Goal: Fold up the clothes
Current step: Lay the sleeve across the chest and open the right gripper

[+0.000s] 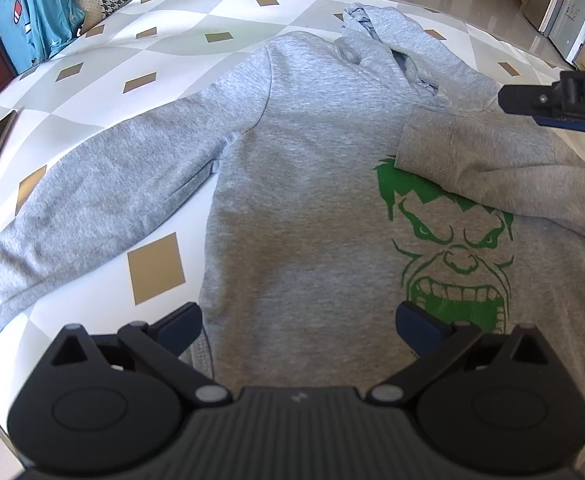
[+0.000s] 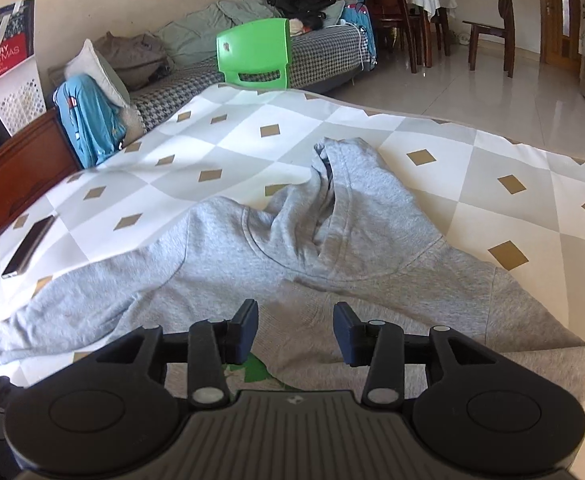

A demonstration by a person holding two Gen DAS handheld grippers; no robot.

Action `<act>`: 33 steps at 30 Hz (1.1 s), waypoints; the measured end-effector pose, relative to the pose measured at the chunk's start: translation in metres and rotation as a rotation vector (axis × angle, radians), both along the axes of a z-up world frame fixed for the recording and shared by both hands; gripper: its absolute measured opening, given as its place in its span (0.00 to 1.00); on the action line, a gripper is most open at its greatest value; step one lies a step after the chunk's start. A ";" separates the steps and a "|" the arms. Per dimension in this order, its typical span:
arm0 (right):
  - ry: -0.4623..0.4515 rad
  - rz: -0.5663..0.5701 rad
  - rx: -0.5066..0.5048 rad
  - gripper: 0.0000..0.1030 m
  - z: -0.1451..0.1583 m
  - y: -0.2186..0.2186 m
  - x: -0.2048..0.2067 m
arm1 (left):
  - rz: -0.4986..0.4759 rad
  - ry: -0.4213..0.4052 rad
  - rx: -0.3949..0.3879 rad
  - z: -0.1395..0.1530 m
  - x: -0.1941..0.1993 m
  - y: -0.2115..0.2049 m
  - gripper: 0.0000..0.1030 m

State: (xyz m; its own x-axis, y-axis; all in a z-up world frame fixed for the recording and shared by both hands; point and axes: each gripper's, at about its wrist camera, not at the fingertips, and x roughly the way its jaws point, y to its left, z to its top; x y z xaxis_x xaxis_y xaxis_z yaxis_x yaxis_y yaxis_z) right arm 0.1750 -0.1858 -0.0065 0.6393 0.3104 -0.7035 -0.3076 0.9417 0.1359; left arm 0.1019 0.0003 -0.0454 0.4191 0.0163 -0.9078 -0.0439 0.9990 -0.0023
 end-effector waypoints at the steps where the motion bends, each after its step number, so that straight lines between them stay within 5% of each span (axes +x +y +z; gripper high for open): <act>1: 0.008 0.004 -0.016 0.45 -0.005 0.003 0.000 | 0.001 0.001 -0.001 0.000 0.000 0.001 1.00; 11: 0.026 0.112 -0.133 0.55 -0.039 0.039 0.008 | 0.023 0.018 -0.009 -0.003 0.000 0.010 1.00; 24: 0.025 0.091 -0.208 0.58 -0.071 0.051 0.023 | 0.042 0.044 -0.025 -0.008 0.004 0.016 1.00; 29: 0.029 -0.011 -0.140 0.31 -0.068 0.039 0.031 | 0.037 0.046 -0.020 -0.009 0.004 0.014 1.00; 33: 0.033 -0.074 -0.061 0.23 -0.061 0.028 0.035 | 0.040 0.046 -0.020 -0.009 0.004 0.014 1.00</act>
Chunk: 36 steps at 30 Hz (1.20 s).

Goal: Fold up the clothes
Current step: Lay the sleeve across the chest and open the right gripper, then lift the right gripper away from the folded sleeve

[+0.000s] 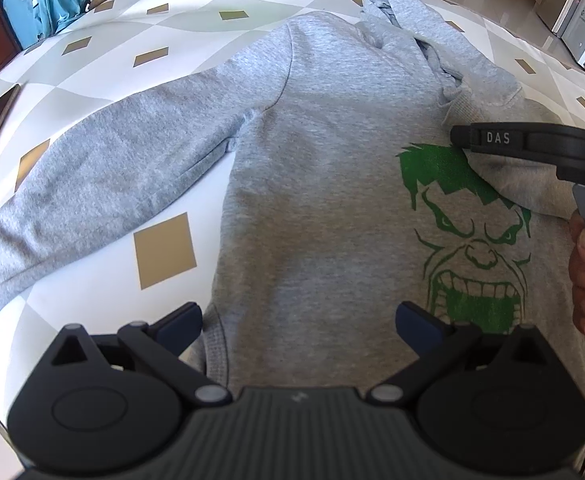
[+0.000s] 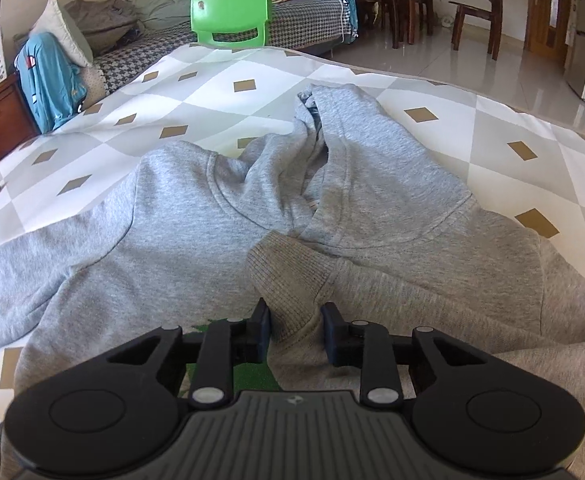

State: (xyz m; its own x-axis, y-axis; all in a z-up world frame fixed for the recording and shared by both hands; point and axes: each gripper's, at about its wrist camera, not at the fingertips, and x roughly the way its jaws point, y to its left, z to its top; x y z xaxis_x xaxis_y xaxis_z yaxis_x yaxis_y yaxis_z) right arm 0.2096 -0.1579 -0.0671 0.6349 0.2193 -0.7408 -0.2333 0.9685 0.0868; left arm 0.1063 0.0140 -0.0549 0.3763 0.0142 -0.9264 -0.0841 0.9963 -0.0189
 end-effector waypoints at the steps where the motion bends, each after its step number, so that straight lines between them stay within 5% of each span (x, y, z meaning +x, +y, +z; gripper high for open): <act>1: -0.009 -0.007 0.005 0.22 0.003 0.000 0.000 | 0.000 0.000 0.000 0.000 0.000 0.000 1.00; 8: -0.150 -0.011 0.174 0.21 0.052 0.001 -0.007 | 0.003 -0.002 0.002 0.000 0.000 -0.001 1.00; 12: -0.253 0.127 0.315 0.22 0.083 0.015 -0.020 | 0.007 0.005 0.006 -0.002 0.000 -0.001 1.00; 15: -0.265 0.255 0.391 0.35 0.090 0.033 -0.029 | 0.012 0.012 0.007 -0.004 0.001 -0.001 1.00; 16: -0.246 0.268 0.372 0.44 0.089 0.039 -0.030 | 0.013 0.012 0.008 -0.004 0.001 -0.001 1.00; 22: -0.167 0.233 0.221 0.44 0.072 0.052 -0.026 | 0.009 0.008 0.009 -0.003 0.001 -0.003 1.00; 29: -0.067 0.076 0.099 0.46 0.052 0.027 -0.012 | 0.013 0.006 0.004 -0.002 0.001 -0.003 1.00; 36: 0.009 0.042 0.018 0.48 0.033 0.008 -0.016 | 0.025 0.004 -0.006 -0.001 0.000 -0.002 1.00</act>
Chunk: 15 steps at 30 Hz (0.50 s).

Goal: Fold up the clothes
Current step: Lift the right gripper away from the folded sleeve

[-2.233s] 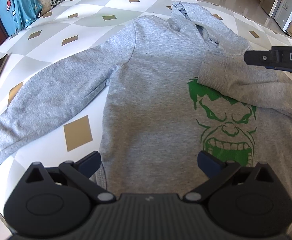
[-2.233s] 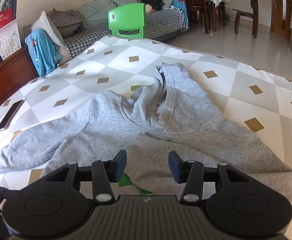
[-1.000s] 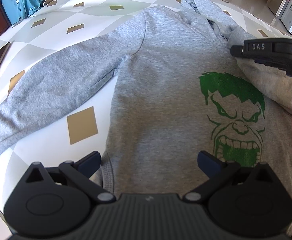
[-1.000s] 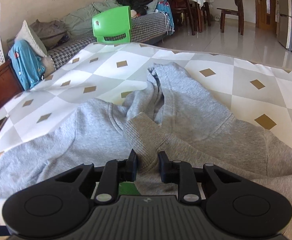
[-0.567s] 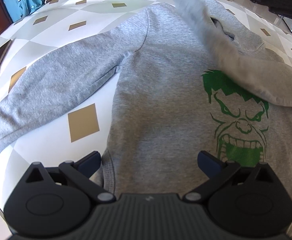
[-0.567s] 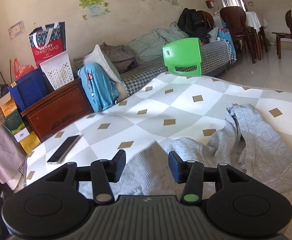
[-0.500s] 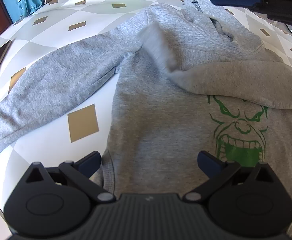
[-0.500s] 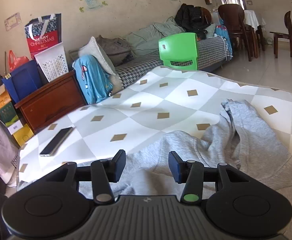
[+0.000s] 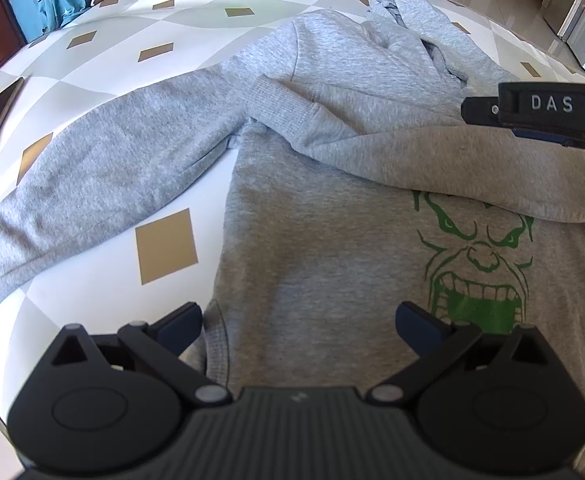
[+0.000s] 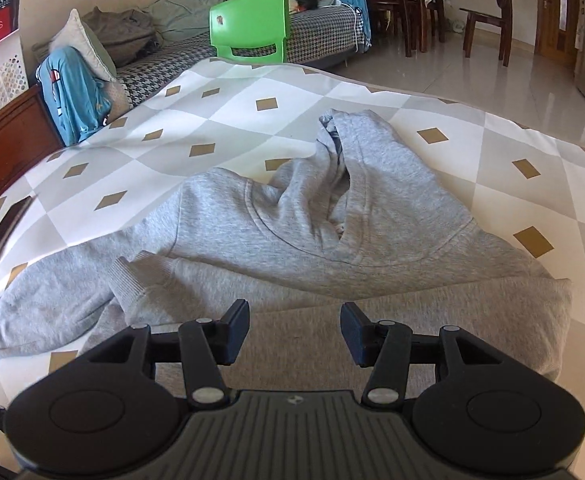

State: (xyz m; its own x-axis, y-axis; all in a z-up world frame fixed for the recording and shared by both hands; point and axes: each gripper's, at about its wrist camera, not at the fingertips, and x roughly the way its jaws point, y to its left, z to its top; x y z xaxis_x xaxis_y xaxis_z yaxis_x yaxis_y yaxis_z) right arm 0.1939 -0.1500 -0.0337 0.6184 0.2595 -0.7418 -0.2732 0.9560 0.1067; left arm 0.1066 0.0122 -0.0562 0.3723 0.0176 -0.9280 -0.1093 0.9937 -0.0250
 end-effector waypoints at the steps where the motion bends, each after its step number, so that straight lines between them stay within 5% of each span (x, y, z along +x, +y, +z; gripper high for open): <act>1: 0.005 0.000 -0.006 0.48 -0.001 -0.001 0.000 | 0.000 -0.001 0.000 0.000 0.000 0.000 1.00; 15: 0.035 0.135 -0.010 0.49 -0.018 0.033 -0.003 | 0.029 0.010 -0.001 -0.004 0.000 0.008 1.00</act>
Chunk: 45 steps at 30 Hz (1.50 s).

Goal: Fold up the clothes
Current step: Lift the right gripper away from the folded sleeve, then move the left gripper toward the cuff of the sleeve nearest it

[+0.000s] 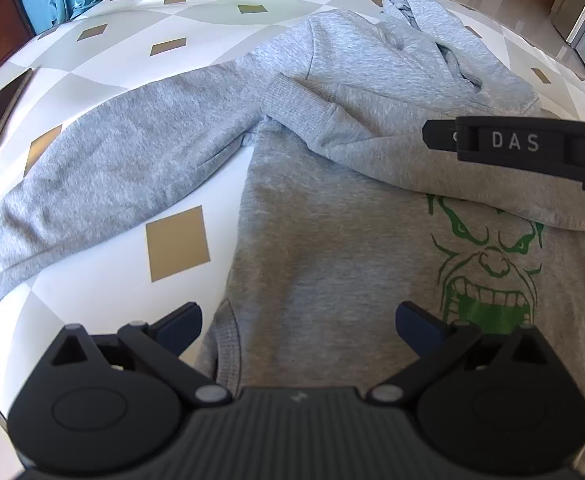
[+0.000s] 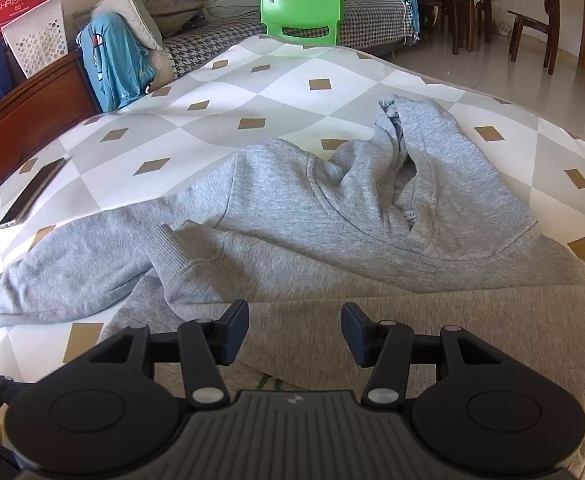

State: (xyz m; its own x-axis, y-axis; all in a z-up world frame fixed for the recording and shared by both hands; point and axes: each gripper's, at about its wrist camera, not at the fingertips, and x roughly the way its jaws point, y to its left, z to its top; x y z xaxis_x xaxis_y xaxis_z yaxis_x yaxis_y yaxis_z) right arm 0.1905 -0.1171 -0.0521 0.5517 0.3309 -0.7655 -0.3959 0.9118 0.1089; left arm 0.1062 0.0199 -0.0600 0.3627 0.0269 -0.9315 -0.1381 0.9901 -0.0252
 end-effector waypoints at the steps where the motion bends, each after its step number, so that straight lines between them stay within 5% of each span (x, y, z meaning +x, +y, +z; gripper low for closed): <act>1: 0.016 -0.009 -0.019 0.49 -0.006 0.001 0.002 | 0.001 0.003 -0.002 -0.001 0.000 0.000 1.00; 10: -0.022 -0.025 -0.160 0.62 -0.028 0.011 0.000 | 0.044 0.035 -0.012 -0.007 0.002 0.009 1.00; 22: 0.099 -0.068 -0.144 0.62 -0.014 0.002 -0.009 | 0.166 0.015 -0.006 -0.003 0.001 0.051 1.00; 45: 0.174 0.025 -0.296 0.62 -0.009 -0.006 -0.082 | 0.368 -0.074 -0.043 0.023 -0.029 0.130 1.00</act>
